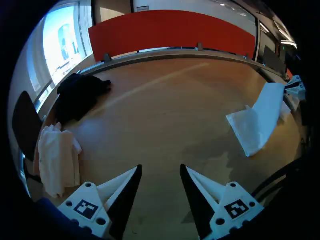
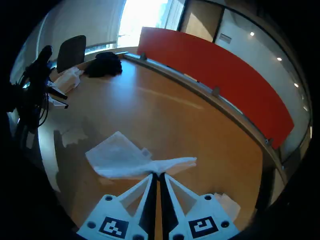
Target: Fold towel
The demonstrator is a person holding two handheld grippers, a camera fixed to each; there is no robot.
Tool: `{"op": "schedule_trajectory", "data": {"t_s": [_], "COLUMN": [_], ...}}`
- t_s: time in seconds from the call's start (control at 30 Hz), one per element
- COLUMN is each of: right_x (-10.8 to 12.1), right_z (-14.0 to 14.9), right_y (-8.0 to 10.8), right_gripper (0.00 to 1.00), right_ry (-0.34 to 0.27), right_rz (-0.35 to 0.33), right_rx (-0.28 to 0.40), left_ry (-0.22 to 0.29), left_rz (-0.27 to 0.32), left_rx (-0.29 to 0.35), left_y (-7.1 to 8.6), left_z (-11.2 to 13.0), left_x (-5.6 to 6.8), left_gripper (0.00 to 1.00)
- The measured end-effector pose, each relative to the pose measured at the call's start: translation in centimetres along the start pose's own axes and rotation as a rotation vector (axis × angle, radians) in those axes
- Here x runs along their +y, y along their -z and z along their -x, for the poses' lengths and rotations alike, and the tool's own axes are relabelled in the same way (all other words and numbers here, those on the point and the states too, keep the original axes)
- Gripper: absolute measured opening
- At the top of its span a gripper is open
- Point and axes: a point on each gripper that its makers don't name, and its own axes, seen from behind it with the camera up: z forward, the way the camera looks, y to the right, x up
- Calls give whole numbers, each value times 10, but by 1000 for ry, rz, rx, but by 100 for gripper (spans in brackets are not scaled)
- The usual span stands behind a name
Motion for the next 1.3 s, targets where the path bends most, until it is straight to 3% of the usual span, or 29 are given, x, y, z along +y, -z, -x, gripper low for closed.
{"op": "schedule_trajectory", "data": {"t_s": [0.43,1.3], "right_x": [-18,-107], "right_z": [-13,-12], "right_y": [-4,-38], "right_gripper": [5,5], "right_ry": [31,117], "right_rz": [-42,-227], "right_rx": [19,-33], "left_ry": [5,17], "left_rz": [-5,-19], "left_rx": [4,25], "left_y": [4,13], "left_z": [1,2], "left_x": [-1,-15], "left_gripper": [70,70]}}
